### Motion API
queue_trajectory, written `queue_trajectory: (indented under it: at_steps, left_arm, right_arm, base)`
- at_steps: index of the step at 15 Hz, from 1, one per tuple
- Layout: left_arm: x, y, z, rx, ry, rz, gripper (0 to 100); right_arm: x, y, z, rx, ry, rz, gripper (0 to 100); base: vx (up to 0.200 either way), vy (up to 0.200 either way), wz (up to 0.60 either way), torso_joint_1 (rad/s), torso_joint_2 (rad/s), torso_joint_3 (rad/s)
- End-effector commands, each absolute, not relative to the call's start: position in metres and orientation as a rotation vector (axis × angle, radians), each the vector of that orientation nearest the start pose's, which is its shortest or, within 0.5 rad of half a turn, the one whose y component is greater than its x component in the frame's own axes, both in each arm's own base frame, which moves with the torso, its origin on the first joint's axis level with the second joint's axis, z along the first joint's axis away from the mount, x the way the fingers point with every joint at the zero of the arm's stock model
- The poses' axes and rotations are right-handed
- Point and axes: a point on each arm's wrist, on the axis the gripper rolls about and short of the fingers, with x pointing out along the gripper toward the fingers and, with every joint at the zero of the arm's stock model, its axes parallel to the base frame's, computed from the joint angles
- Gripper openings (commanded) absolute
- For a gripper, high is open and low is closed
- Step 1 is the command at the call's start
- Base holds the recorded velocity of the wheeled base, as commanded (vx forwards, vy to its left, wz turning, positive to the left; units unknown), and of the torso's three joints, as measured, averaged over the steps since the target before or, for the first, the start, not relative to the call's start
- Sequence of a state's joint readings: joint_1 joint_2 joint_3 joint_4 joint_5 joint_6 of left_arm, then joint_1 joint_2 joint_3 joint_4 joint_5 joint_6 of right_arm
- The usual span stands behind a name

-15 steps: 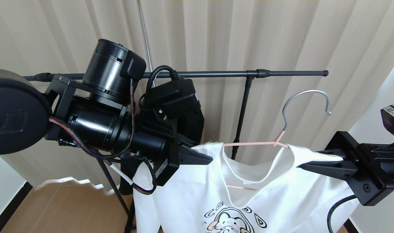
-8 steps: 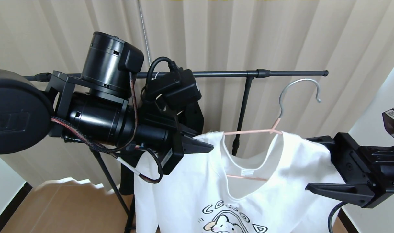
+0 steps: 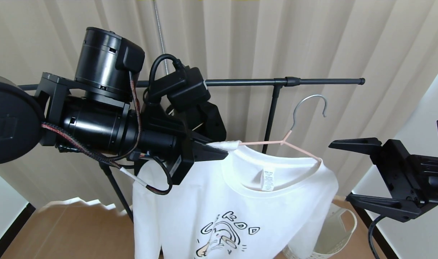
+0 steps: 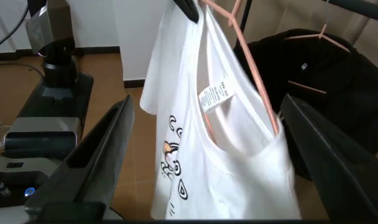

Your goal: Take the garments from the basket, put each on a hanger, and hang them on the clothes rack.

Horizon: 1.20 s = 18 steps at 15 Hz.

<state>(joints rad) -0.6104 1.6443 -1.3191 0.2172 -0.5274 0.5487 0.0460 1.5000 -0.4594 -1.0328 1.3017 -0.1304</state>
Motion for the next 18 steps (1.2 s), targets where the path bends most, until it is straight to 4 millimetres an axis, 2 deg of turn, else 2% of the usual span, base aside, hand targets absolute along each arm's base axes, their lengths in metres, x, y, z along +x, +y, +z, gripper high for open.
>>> queue_trajectory:
  at_steps: [1, 4, 10, 12, 15, 18]
  left_arm:
    - [0.236, -0.176, 0.266, 0.497, 0.247, -1.23, 0]
    - [0.236, -0.17, 0.268, 0.494, 0.229, -1.21, 0]
    - [0.237, -0.154, 0.266, 0.487, 0.176, -1.148, 0]
    - [0.239, -0.146, 0.27, 0.485, 0.141, -1.113, 0]
    - [0.239, -0.138, 0.275, 0.467, 0.123, -1.081, 0]
    - [0.238, -0.132, 0.28, 0.464, 0.11, -1.06, 0]
  right_arm:
    - [0.218, 0.03, 0.185, -0.105, -0.079, 1.341, 100]
    - [0.221, 0.03, 0.184, -0.101, -0.073, 1.327, 100]
    - [0.253, 0.029, 0.165, -0.085, -0.016, 1.137, 100]
    - [0.264, 0.028, 0.159, -0.079, 0.008, 1.07, 100]
    - [0.287, 0.029, 0.14, -0.06, 0.073, 0.966, 100]
    - [0.294, 0.029, 0.131, -0.051, 0.101, 0.951, 100]
  base:
    - [0.0, 0.0, 0.0, 0.0, 0.0, 0.0]
    - [0.0, 0.0, 0.0, 0.0, 0.0, 0.0]
    - [0.0, 0.0, 0.0, 0.0, 0.0, 0.0]
    - [0.0, 0.0, 0.0, 0.0, 0.0, 0.0]
    - [0.0, 0.0, 0.0, 0.0, 0.0, 0.0]
    - [0.0, 0.0, 0.0, 0.0, 0.0, 0.0]
